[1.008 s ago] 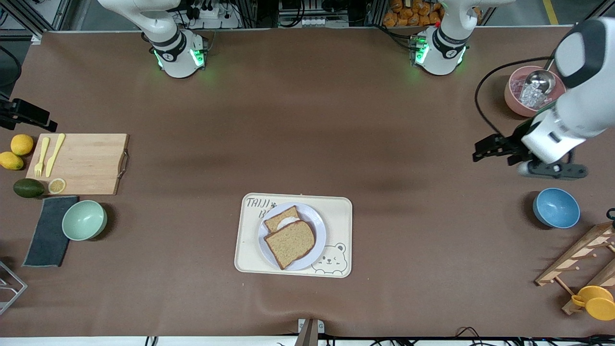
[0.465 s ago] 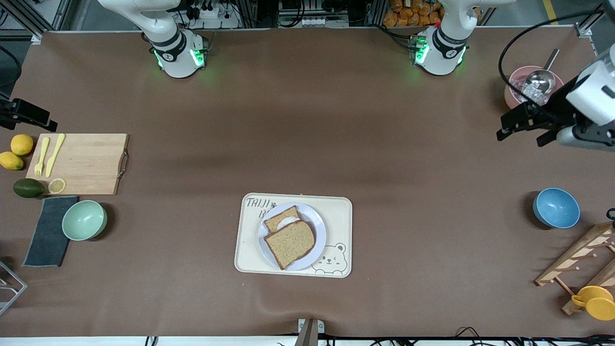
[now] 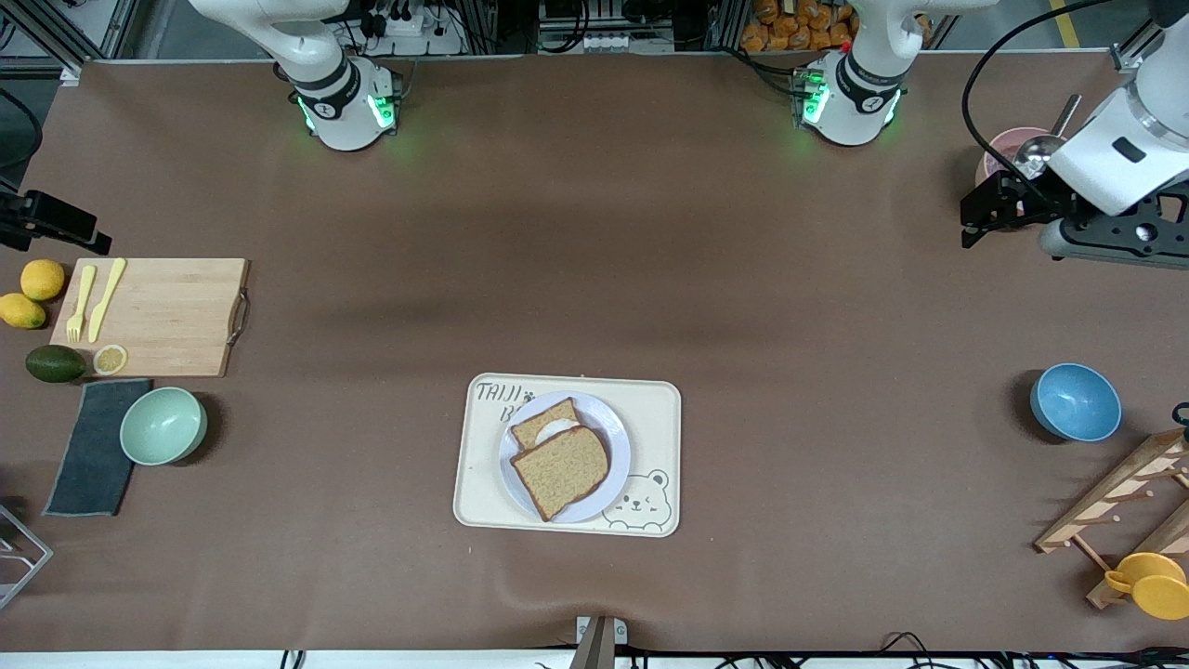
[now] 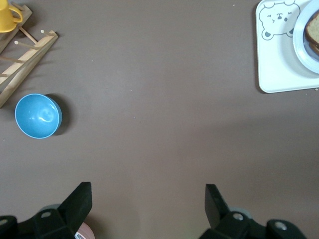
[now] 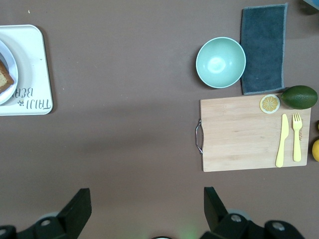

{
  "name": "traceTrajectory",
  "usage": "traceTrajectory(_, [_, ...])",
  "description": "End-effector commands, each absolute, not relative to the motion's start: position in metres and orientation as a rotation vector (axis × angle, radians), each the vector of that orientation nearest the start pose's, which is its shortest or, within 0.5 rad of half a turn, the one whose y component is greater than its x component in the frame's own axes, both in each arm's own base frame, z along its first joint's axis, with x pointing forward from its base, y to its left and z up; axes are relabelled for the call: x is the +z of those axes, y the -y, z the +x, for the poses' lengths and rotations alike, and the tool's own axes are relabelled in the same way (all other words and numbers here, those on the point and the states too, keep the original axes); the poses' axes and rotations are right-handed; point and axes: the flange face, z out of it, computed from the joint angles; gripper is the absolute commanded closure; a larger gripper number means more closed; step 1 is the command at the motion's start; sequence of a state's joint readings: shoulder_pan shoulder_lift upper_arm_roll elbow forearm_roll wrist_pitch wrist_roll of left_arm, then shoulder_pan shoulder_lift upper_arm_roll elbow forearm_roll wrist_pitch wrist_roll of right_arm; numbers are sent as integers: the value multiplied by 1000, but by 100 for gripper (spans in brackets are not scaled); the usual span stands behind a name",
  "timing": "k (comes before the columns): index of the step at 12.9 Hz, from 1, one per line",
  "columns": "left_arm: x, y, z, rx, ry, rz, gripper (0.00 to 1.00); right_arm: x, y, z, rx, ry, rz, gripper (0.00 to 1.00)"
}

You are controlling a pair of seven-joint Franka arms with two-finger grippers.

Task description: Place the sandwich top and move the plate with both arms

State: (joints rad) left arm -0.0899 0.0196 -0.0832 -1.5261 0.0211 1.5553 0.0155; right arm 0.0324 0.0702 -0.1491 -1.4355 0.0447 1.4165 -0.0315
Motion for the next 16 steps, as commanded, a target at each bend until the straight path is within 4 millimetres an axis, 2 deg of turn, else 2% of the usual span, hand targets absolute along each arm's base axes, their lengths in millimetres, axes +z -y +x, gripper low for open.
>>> traceTrajectory(1, [634,93,551,2,-319,-3104,0,639,51,550,129,-140,-3083,0])
traceTrajectory(4, [636,81,553,-8,-267,-3184,0,638,51,550,132,-140,-3082,0])
traceTrajectory(6, [631,75,560,-42,-247,-3184,0,640,51,550,127,-138,-3083,0])
traceTrajectory(8, [634,61,559,-54,-210,-3183,0,640,50,550,127,-135,-3083,0])
traceTrajectory(16, [632,64,557,-49,-212,-3173,0,638,49,548,149,-132,-3081,0])
